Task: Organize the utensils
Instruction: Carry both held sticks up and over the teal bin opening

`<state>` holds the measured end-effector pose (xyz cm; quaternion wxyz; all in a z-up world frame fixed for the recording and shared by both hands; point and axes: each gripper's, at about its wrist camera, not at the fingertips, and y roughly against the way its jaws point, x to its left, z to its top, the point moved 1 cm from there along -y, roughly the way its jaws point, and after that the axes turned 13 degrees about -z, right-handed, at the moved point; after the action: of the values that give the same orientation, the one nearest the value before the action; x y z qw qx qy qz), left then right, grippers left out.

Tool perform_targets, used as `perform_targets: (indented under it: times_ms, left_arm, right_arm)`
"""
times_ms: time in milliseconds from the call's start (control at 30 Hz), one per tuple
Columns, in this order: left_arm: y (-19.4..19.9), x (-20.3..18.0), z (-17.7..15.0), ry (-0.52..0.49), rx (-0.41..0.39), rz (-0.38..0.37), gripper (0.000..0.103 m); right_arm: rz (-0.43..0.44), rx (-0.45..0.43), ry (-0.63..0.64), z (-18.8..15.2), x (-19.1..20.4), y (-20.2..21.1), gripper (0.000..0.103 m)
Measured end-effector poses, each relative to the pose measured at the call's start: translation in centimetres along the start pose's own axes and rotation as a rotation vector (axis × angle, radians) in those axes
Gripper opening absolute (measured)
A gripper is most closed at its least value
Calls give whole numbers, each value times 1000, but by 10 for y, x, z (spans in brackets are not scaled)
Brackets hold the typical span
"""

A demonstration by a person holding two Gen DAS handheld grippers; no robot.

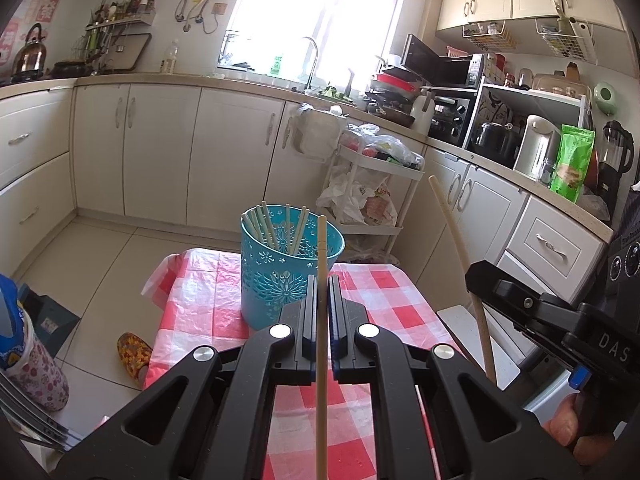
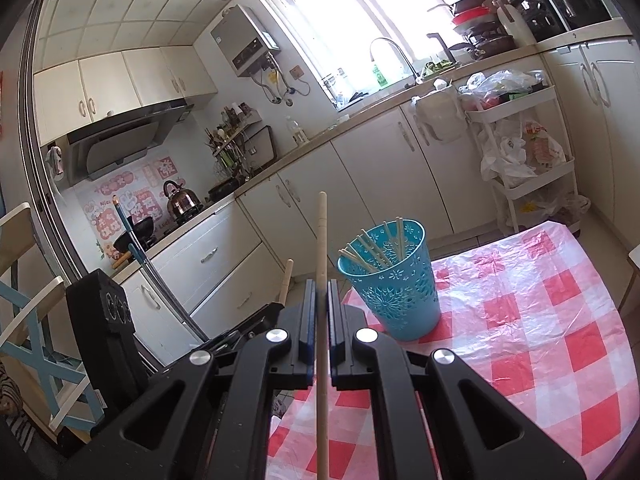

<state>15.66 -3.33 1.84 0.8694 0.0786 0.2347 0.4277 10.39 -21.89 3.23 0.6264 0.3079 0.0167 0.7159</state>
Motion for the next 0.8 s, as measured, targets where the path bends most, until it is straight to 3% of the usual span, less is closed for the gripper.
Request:
perform_targets:
  times_ms: [800]
  left_arm:
    - [-35,13,13,10,-10,-6,5]
  right_arm:
    - [-23,-49,0,18,-7,-27,6]
